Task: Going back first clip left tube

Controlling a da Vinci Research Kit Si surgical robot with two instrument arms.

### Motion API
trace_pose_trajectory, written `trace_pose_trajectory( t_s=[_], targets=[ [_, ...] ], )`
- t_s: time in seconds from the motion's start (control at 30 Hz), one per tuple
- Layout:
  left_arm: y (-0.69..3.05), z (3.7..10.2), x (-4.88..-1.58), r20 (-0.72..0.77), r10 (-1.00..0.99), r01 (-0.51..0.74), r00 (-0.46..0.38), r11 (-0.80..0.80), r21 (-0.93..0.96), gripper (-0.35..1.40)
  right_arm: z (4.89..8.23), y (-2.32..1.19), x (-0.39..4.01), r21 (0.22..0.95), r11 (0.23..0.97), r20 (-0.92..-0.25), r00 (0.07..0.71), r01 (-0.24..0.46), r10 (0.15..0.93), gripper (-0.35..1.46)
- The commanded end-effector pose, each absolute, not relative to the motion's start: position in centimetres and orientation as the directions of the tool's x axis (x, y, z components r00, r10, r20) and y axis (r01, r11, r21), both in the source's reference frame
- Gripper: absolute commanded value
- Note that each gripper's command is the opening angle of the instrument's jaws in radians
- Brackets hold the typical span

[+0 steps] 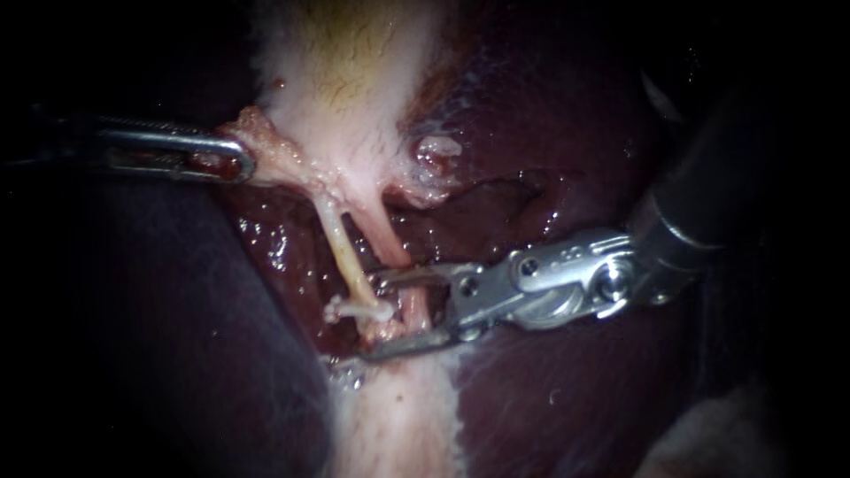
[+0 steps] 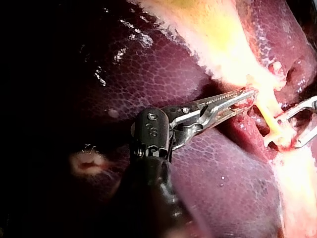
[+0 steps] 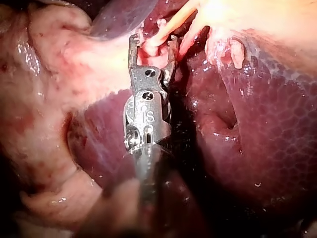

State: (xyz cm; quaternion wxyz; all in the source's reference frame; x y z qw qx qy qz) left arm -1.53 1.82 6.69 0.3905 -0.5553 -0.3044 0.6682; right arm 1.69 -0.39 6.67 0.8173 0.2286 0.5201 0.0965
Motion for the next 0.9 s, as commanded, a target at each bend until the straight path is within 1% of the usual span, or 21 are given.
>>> trace_pose_trajectory(
  t_s=[0.03, 0.2, 0.43, 0.6, 0.9],
  targets=[
    [1.82, 6.69, -1.52, -0.505, 0.860, -0.182, -0.078, -0.510, -0.841, -0.35, 6.63, -0.36, 1.63, 0.469, 0.879, -0.810, 0.439, 0.086, 0.389, 0.50],
    [1.82, 6.69, -1.52, -0.505, 0.860, -0.182, -0.079, -0.510, -0.841, -0.35, 6.42, -0.21, 1.23, 0.427, 0.897, -0.836, 0.429, 0.115, 0.343, 0.50],
    [1.83, 6.70, -1.52, -0.505, 0.860, -0.182, -0.079, -0.510, -0.841, -0.35, 6.23, -0.11, 0.77, 0.396, 0.914, -0.844, 0.429, 0.091, 0.322, 0.50],
    [1.82, 6.73, -1.53, -0.506, 0.859, -0.183, -0.079, -0.512, -0.840, -0.35, 6.17, -0.03, 0.65, 0.378, 0.923, -0.847, 0.431, 0.076, 0.311, 0.50],
    [1.79, 6.88, -1.63, -0.512, 0.855, -0.186, -0.079, -0.517, -0.836, -0.35, 6.16, -0.02, 0.64, 0.374, 0.924, -0.849, 0.431, 0.079, 0.307, 0.50]
  ],
)
